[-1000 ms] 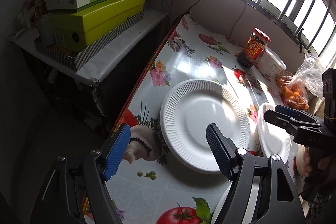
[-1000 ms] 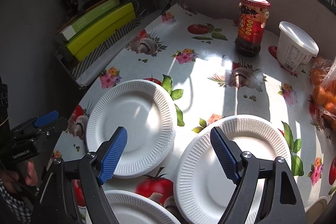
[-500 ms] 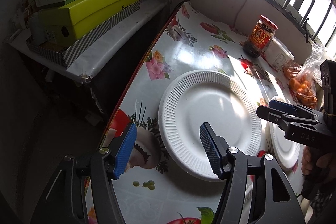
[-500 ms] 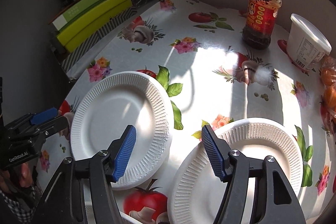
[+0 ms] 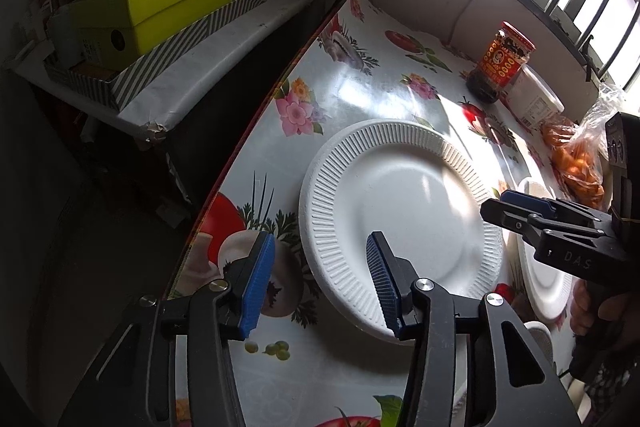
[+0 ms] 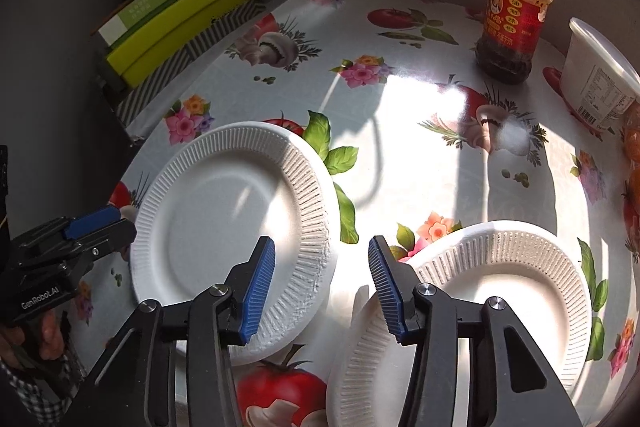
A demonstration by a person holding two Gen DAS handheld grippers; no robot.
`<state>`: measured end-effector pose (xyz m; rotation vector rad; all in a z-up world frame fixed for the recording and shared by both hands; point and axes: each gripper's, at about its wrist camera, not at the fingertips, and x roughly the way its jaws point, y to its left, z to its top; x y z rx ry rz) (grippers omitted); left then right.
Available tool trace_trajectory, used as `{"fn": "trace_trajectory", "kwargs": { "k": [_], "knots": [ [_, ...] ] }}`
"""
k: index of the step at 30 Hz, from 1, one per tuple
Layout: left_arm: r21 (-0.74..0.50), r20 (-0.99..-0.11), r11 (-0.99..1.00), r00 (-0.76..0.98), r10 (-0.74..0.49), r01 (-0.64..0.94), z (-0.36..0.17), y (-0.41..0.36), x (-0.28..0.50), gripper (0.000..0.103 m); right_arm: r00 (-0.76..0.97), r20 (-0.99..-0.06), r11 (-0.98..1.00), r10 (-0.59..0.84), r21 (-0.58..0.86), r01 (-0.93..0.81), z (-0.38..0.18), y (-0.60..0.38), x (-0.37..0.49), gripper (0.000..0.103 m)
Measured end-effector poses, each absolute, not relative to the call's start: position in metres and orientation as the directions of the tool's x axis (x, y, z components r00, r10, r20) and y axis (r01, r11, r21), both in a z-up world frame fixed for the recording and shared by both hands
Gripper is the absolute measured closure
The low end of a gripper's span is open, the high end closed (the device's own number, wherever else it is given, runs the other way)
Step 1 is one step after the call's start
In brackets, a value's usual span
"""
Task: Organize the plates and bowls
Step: 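Move the left gripper toward the nearest white paper plate rim, then close the left gripper on the white paper plate rim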
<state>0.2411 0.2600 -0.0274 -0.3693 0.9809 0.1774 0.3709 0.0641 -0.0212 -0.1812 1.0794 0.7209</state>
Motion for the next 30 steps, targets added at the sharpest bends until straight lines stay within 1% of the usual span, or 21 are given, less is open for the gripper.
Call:
{"fn": "trace_trajectory", "kwargs": {
  "k": [5, 7, 12, 16, 17, 18, 19, 27, 30],
  "knots": [
    [-0.25, -0.839, 0.915, 0.542, -0.042, -0.315, -0.032, 0.261, 0.241, 0.058, 0.256, -0.855, 0.757, 0.451, 0.214, -0.618, -0.025, 0.066, 0.371, 0.063],
    [-0.26, -0.836, 0.913, 0.547, -0.049, -0.315, -0.033, 0.261, 0.24, 0.062, 0.254, -0.855, 0.757, 0.453, 0.218, -0.616, -0.025, 0.065, 0.371, 0.068],
    [-0.305, -0.837, 0.896, 0.539, -0.091, -0.323, -0.038, 0.265, 0.241, 0.071, 0.24, -0.855, 0.752, 0.459, 0.23, -0.618, -0.026, 0.066, 0.371, 0.075],
    [-0.316, -0.84, 0.891, 0.532, -0.104, -0.326, -0.042, 0.265, 0.24, 0.072, 0.245, -0.857, 0.755, 0.454, 0.224, -0.616, -0.027, 0.065, 0.37, 0.081],
    [-0.319, -0.84, 0.89, 0.533, -0.106, -0.325, -0.042, 0.265, 0.239, 0.074, 0.245, -0.857, 0.756, 0.454, 0.226, -0.614, -0.027, 0.065, 0.371, 0.082],
    [-0.321, -0.839, 0.89, 0.533, -0.108, -0.325, -0.042, 0.265, 0.239, 0.079, 0.243, -0.856, 0.757, 0.457, 0.23, -0.612, -0.027, 0.064, 0.371, 0.083],
    [-0.319, -0.84, 0.889, 0.532, -0.105, -0.328, -0.042, 0.265, 0.24, 0.08, 0.244, -0.856, 0.758, 0.456, 0.231, -0.61, -0.027, 0.063, 0.371, 0.083],
    [-0.333, -0.841, 0.881, 0.529, -0.115, -0.337, -0.043, 0.268, 0.238, 0.084, 0.244, -0.852, 0.761, 0.463, 0.241, -0.602, -0.025, 0.061, 0.371, 0.085],
    [-0.332, -0.839, 0.882, 0.532, -0.114, -0.335, -0.042, 0.267, 0.238, 0.084, 0.245, -0.85, 0.763, 0.466, 0.246, -0.598, -0.025, 0.06, 0.371, 0.085]
  ]
}}
